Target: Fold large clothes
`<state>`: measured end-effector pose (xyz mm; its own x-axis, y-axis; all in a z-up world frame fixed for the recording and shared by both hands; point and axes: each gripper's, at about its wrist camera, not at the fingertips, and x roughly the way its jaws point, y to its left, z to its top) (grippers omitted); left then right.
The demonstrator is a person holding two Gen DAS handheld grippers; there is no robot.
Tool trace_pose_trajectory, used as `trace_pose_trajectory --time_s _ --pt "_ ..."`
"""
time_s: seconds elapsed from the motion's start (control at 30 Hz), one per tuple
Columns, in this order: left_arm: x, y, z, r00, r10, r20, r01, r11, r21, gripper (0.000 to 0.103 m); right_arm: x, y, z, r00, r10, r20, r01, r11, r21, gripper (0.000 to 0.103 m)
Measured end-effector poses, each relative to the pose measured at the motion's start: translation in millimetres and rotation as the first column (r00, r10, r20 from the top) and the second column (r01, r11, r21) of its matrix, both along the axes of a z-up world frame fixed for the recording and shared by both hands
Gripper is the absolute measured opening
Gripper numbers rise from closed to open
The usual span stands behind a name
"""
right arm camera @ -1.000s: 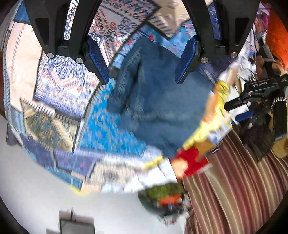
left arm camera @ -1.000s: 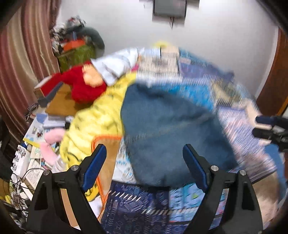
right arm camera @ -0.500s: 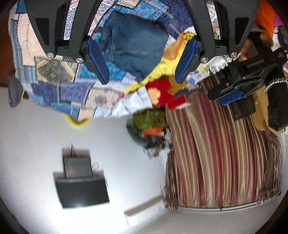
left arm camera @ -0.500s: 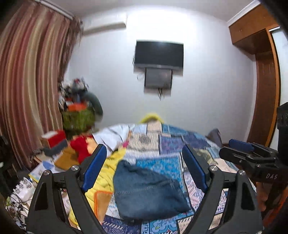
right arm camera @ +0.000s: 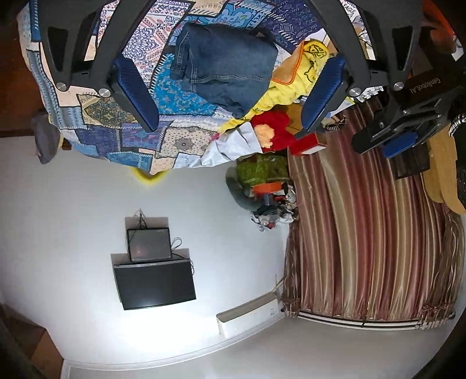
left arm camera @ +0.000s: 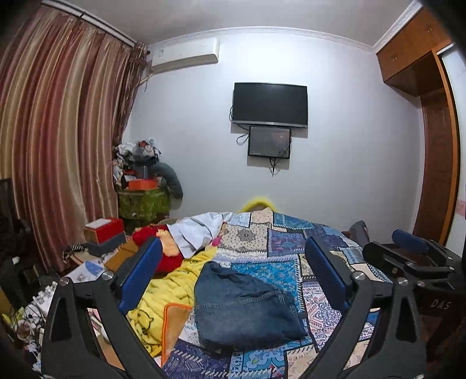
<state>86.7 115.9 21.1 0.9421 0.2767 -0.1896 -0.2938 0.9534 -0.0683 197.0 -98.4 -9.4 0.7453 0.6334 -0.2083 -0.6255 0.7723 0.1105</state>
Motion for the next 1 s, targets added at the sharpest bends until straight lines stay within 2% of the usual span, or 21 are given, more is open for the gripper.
trace_pose_trajectory --time_s 0.1,0.4,1.0 --pt "-2.0 1.6 -3.9 1.0 -0.006 -0.004 0.006 1.0 -0.021 0.1 -5.1 -2.0 0.1 1.0 -0.014 0.008 0.014 1.0 -0.001 0.103" --pt "-1.5 7.1 -10.8 1.0 -0.007 -0.017 0.007 0.999 -0.041 0.1 -11.6 0.1 1.7 0.999 -0.031 0.031 0.032 0.999 -0.022 0.103" --pt "1.7 12.6 -11.8 1.0 -0.011 -0.026 0.009 0.998 -0.061 0.1 -6.3 -0.8 -4.2 1.0 -0.031 0.0 0.031 0.999 -0.02 0.103"
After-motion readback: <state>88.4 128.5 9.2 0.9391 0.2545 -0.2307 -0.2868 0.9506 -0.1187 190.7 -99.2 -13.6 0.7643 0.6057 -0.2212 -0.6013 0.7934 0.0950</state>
